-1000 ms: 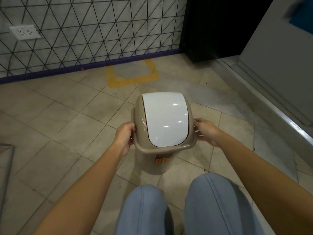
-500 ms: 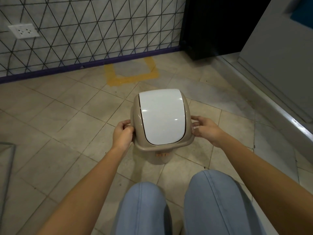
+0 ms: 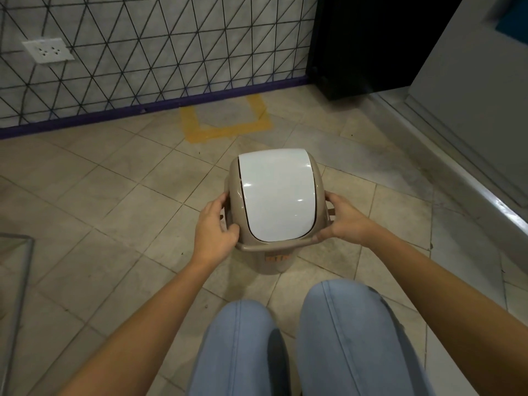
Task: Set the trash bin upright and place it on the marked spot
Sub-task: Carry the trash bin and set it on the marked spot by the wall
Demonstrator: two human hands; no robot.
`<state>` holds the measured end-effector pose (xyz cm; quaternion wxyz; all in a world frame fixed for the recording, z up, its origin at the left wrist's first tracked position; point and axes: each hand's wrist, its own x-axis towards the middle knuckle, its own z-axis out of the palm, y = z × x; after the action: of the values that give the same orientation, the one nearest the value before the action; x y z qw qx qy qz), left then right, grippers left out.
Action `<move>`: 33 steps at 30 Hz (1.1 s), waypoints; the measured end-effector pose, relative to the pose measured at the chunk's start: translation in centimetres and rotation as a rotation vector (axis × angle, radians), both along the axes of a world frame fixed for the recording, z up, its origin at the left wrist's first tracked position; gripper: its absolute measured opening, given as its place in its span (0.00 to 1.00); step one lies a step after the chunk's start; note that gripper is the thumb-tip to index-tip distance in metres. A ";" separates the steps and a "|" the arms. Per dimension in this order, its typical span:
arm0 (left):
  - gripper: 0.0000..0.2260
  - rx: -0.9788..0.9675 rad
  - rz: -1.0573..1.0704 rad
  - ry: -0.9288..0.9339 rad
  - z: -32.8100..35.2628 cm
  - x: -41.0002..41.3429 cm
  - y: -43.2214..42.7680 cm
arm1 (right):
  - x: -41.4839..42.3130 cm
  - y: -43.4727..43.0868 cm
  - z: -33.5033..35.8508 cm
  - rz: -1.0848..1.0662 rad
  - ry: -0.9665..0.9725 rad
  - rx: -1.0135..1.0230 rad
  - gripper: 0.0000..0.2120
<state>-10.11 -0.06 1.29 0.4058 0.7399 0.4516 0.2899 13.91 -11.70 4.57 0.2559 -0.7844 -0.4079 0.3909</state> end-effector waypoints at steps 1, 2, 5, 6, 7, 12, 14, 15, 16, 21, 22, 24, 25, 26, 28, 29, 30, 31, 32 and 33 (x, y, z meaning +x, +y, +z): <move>0.34 0.034 -0.040 0.032 0.1 -0.3 -0.2 | -0.1 0.0 -0.1 0.011 -0.040 0.000 0.57; 0.36 0.066 -0.081 0.061 0.2 -0.6 -0.4 | -0.3 0.0 -0.2 0.025 -0.079 0.012 0.58; 0.42 0.128 -0.173 0.107 0.2 -1.1 -1.0 | -0.7 0.0 -0.5 0.054 -0.154 0.059 0.59; 0.44 0.128 -0.179 0.111 0.2 -1.0 -1.1 | -0.8 0.1 -0.6 0.048 -0.165 0.073 0.59; 0.46 0.124 -0.173 0.114 0.2 -0.8 -1.2 | -0.9 0.1 -0.7 0.039 -0.170 0.089 0.59; 0.47 0.136 -0.090 0.107 0.3 0.3 -0.6 | -1.1 1.1 -0.9 0.020 -0.171 0.167 0.56; 0.47 0.138 -0.054 0.109 0.2 0.7 -0.2 | -1.1 2.0 -0.8 0.010 -0.166 0.192 0.55; 0.48 0.139 -0.034 0.109 0.1 0.9 0.0 | -1.1 2.4 -0.7 0.003 -0.168 0.205 0.54; 0.48 0.139 -0.013 0.109 0.0 1.1 0.1 | -1.2 2.8 -0.7 -0.004 -0.170 0.216 0.53; 0.46 0.111 0.048 0.092 -0.5 2.0 1.4 | -0.7 5.0 -0.7 -0.008 -0.163 0.234 0.51; 0.46 0.109 0.052 0.092 -0.5 2.2 1.7 | -0.6 5.3 -0.7 -0.007 -0.165 0.235 0.51; 0.45 0.101 0.060 0.090 -0.4 2.4 2.2 | -0.3 6.0 -0.7 -0.004 -0.161 0.240 0.52; 0.45 0.096 0.066 0.089 -0.4 2.6 2.5 | -0.2 6.4 -0.7 -0.004 -0.156 0.240 0.52; 0.45 0.090 0.076 0.091 -0.3 2.8 2.8 | -0.1 6.8 -0.7 -0.003 -0.150 0.238 0.52; 0.44 0.079 0.092 0.098 -0.2 3.2 3.3 | 0.2 7.5 -0.7 -0.002 -0.146 0.238 0.52; 0.44 0.075 0.096 0.101 -0.2 3.5 3.5 | 0.3 7.9 -0.6 -0.001 -0.148 0.240 0.51; 0.44 0.074 0.099 0.104 -0.2 3.7 3.8 | 0.5 8.1 -0.6 0.001 -0.152 0.242 0.51; 0.44 0.074 0.102 0.107 -0.2 4.0 4.0 | 0.7 8.5 -0.6 0.005 -0.157 0.242 0.51; 0.44 0.071 0.105 0.107 -0.1 4.3 4.2 | 0.9 8.7 -0.6 0.006 -0.159 0.242 0.50; 0.43 0.068 0.108 0.103 0.0 4.5 4.4 | 1.0 8.9 -0.6 0.005 -0.159 0.245 0.50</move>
<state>-5.64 4.31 1.31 0.3402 0.7419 0.5010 0.2880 14.94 -2.77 3.99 0.3154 -0.7749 -0.4735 0.2753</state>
